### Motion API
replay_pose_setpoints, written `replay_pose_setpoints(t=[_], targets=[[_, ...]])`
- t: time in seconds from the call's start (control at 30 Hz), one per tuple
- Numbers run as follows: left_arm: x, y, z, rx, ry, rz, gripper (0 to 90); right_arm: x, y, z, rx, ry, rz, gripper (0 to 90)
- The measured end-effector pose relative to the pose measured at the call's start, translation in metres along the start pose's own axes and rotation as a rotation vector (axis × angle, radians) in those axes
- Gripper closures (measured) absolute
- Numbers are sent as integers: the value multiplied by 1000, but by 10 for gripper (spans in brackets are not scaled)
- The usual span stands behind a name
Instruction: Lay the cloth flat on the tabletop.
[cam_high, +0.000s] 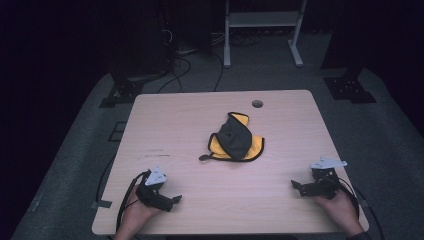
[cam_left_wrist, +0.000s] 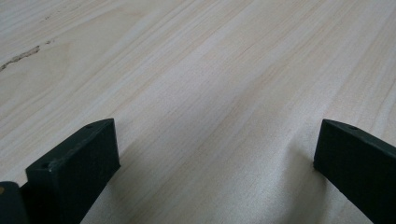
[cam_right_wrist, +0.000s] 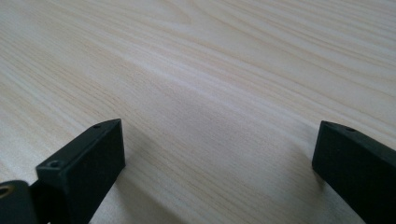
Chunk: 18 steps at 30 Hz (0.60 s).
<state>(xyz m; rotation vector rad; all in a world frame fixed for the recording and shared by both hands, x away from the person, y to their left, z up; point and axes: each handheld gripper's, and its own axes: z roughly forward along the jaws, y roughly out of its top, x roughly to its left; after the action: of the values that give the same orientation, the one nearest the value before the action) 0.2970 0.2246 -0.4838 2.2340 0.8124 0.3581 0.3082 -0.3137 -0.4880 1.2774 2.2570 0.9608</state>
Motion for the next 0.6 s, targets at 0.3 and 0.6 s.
replay_pose_setpoints(t=[0.3,0.6], targets=[[1,1,1,0,-3,4,0,-1,0,-1,2,7,-10,16],[2,1,1,-1,-8,9,0,-3,7,-5,13,25,-4,87]])
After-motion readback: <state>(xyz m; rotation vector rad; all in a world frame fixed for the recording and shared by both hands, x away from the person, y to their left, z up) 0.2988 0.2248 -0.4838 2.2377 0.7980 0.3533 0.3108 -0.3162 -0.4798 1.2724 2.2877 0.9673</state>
